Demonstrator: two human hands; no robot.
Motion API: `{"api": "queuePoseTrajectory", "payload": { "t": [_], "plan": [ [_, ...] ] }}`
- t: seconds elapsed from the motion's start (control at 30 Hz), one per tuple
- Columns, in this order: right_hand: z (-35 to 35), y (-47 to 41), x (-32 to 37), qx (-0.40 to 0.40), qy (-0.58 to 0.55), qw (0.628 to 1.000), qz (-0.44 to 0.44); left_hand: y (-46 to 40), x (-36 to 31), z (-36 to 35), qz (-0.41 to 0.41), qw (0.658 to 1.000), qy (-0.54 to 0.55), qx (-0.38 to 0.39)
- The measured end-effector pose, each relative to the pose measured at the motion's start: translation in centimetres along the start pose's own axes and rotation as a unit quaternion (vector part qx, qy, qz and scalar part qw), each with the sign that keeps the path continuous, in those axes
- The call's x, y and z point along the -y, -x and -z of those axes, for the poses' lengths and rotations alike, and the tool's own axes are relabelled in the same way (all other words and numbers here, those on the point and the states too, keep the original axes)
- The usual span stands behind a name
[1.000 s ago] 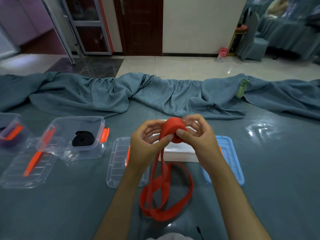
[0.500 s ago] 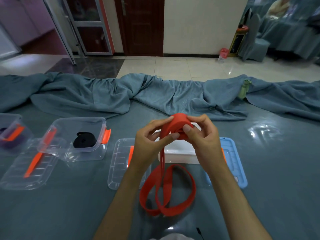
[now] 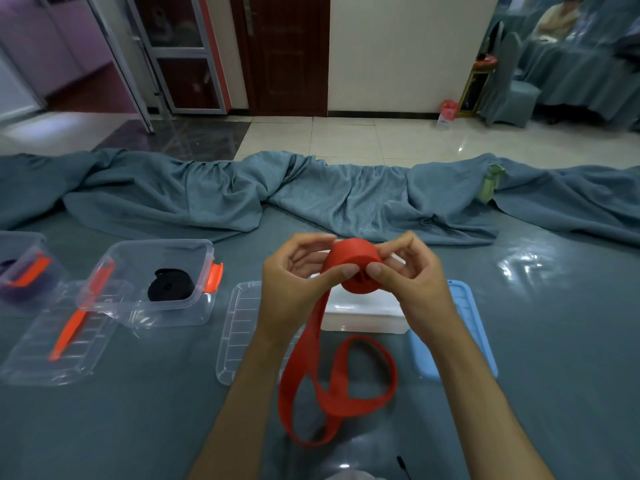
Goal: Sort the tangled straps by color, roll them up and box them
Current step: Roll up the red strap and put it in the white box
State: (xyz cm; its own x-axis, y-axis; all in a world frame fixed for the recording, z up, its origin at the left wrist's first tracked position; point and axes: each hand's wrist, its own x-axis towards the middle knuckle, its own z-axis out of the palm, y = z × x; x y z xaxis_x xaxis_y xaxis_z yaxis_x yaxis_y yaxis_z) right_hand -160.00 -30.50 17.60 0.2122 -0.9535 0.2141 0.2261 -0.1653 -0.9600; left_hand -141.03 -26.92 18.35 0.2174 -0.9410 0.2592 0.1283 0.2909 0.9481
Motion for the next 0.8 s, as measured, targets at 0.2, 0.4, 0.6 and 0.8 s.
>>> {"api": "queuePoseTrajectory", "payload": {
  "t": [0.2,0.4,0.6,0.8],
  "plan": [
    [-1.5,0.3,-0.2,-0.05,-0.062,0.997,0.012,-0.6,-1.2,0.4,0.035,0.998,-0.014,0.041],
    [-0.5,-0.1,1.2,-0.002,0.006,1.0,0.005,-0.4,-2.4,0.3,0.053,0.998,-0.004,0.035],
    [-0.8,0.0,1.7,0.008,0.031,0.998,0.05,-0.9,-3.1,0.7,0.048,0.997,-0.029,0.05],
    [-0.3,0.0,2.4,0.029,0.027,0.997,0.062,0.0,-2.9,-0.2,0.055,0.997,0.0,0.054]
  ]
}}
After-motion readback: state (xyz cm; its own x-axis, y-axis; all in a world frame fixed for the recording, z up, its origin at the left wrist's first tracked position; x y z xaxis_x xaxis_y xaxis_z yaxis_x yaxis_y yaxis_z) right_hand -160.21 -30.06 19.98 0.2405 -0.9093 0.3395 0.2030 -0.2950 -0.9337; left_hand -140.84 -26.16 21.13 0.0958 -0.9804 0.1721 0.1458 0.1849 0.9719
